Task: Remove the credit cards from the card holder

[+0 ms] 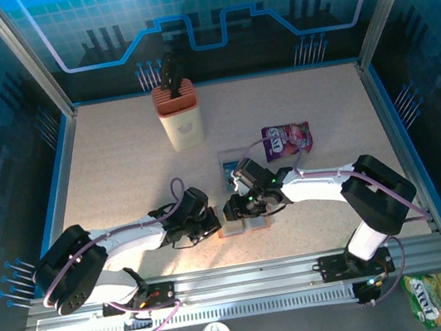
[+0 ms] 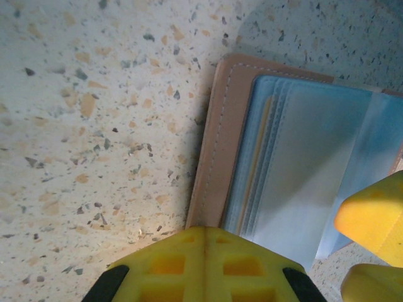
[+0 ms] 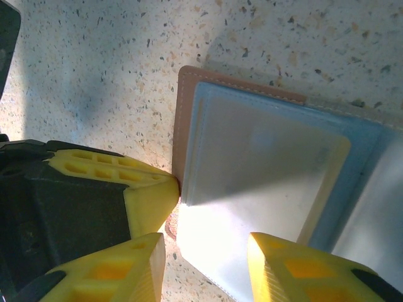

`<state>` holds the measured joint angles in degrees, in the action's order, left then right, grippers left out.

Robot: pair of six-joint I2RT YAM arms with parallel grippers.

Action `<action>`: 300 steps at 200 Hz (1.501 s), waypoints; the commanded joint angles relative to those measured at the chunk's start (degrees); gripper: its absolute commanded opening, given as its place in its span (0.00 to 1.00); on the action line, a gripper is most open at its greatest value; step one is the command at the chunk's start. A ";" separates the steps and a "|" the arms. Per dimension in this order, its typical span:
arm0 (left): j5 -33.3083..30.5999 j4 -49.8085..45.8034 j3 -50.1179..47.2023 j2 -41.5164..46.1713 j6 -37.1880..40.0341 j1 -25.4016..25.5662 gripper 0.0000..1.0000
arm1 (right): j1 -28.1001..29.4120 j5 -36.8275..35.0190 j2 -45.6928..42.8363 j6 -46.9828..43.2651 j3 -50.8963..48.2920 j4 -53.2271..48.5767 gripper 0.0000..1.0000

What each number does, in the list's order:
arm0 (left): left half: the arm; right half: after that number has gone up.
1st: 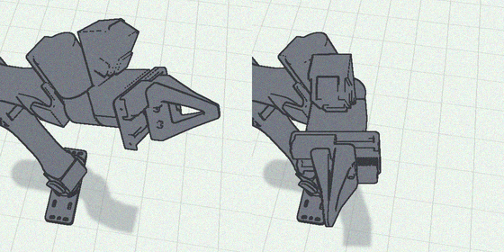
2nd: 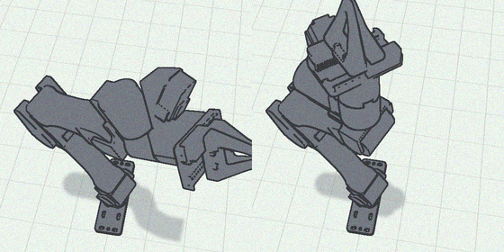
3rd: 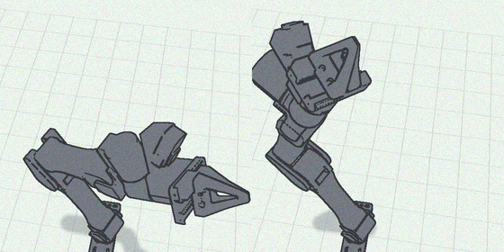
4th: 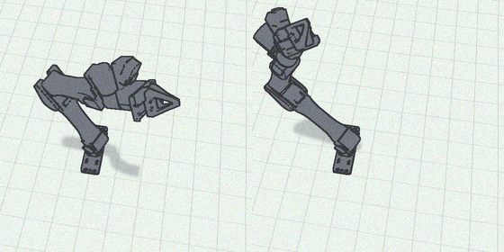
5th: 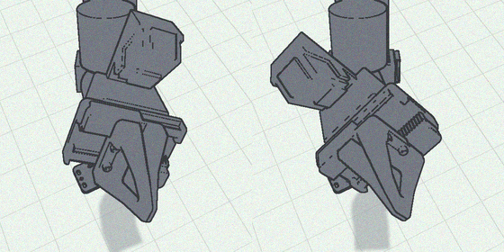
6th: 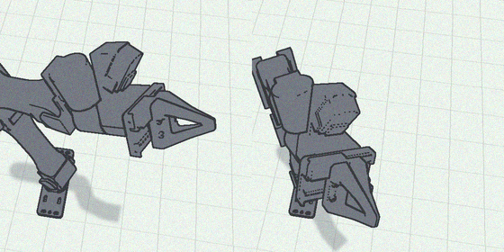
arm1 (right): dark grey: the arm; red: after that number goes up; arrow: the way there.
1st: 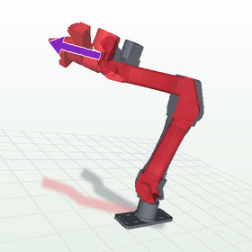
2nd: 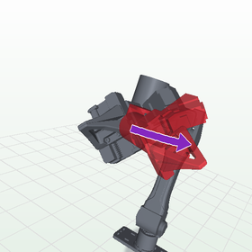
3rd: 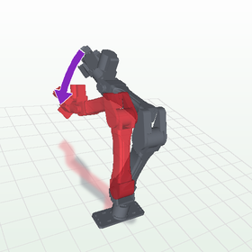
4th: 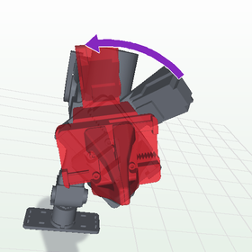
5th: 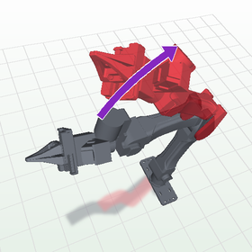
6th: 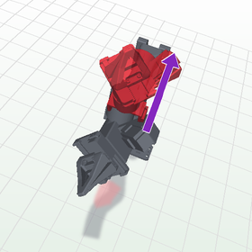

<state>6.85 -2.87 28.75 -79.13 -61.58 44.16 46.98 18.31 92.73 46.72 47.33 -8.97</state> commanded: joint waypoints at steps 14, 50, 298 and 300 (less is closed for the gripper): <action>-1.40 -2.79 0.43 -0.52 -0.12 0.47 0.00 | 0.91 0.20 1.31 -0.32 1.44 -1.23 0.40; -1.48 -2.97 0.43 -0.41 -0.04 0.46 0.00 | 0.98 0.65 2.36 -0.54 1.62 -1.37 0.40; -1.66 -3.68 0.86 -0.57 -0.03 0.35 0.00 | -0.97 -3.41 0.44 -3.49 1.60 -7.97 0.40; -1.64 -3.64 0.86 -0.51 -0.07 0.36 0.00 | -0.98 -3.38 0.44 -3.52 1.62 -7.99 0.40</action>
<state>6.70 -3.09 28.77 -79.13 -61.58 44.16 46.78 15.59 94.41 44.07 49.15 -15.03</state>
